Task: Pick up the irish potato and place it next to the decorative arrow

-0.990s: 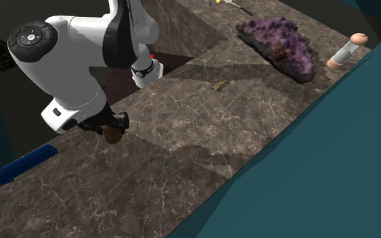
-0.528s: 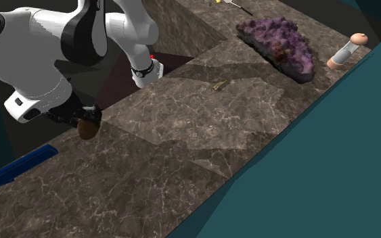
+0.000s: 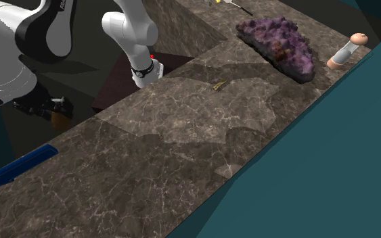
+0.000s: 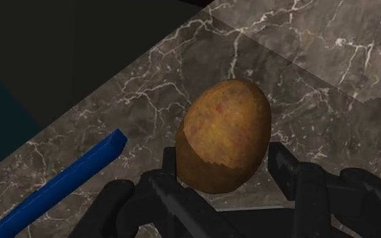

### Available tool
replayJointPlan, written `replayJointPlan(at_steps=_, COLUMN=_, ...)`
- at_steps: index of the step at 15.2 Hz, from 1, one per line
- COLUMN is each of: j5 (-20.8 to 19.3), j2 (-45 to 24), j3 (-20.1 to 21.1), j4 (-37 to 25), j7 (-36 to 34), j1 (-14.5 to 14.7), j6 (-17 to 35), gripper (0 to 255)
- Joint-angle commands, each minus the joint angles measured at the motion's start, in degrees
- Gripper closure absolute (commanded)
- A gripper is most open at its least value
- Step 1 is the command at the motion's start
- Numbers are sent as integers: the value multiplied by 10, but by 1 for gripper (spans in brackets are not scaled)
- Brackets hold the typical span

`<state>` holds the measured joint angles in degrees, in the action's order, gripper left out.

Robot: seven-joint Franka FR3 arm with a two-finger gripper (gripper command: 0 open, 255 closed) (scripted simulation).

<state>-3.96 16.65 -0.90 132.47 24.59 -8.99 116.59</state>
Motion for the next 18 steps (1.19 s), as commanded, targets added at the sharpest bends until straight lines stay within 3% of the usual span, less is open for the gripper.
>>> replayJointPlan(at_steps=1, j5=-6, j2=-5, j3=-20, j4=-7, j7=31, j1=-13, j6=0, gripper=255)
replayJointPlan(at_steps=4, j5=-11, j2=-16, j3=-43, j4=-18, j7=65, j1=-28, j6=3, gripper=255)
replayJointPlan(at_steps=18, j5=-13, j2=-61, j3=-46, j4=50, j7=61, j1=-29, j6=116, gripper=255)
